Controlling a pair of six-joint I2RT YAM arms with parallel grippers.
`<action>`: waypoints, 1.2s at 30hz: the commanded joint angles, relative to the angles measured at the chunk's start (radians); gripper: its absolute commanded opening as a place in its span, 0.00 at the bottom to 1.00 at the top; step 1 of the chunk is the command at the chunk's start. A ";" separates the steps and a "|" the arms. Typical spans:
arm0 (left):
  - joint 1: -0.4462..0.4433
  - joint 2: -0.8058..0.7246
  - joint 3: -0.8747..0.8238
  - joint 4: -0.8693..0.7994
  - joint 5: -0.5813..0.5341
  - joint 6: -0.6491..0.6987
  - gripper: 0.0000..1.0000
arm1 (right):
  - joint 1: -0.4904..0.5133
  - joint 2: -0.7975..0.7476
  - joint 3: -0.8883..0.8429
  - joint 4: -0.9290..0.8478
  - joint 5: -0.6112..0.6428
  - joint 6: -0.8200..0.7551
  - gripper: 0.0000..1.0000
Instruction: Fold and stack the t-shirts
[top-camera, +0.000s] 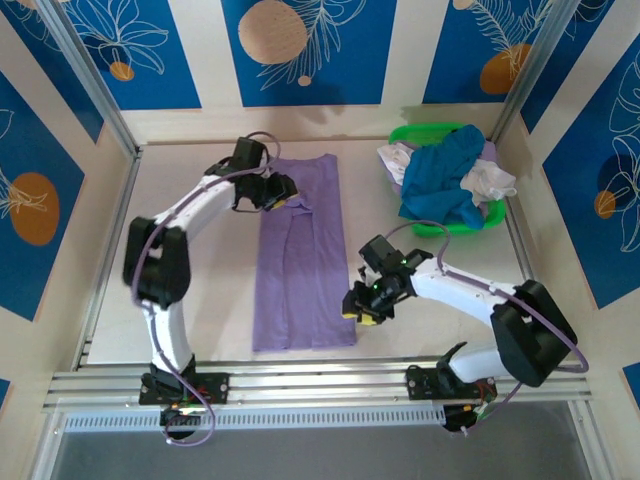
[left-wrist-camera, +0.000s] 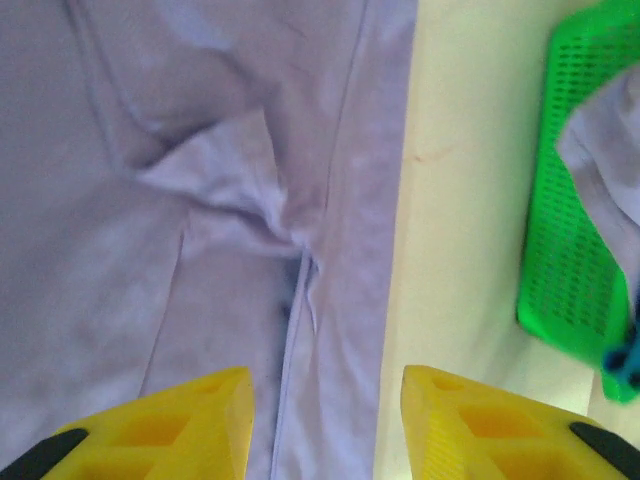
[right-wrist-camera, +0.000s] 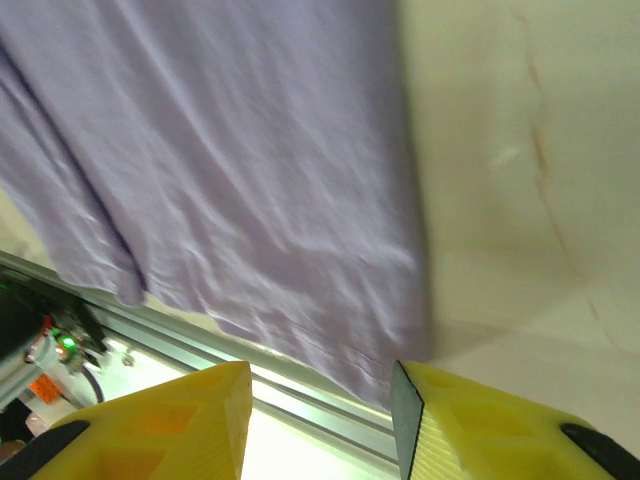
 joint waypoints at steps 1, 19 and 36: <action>0.005 -0.152 -0.205 -0.065 -0.027 0.065 0.43 | 0.014 -0.055 -0.056 -0.050 -0.008 0.025 0.43; -0.206 -0.783 -0.915 -0.229 -0.147 -0.060 0.41 | 0.057 -0.031 -0.131 0.065 -0.075 0.058 0.43; -0.483 -0.815 -1.090 -0.105 -0.201 -0.332 0.36 | 0.057 0.030 -0.140 0.117 -0.117 0.049 0.40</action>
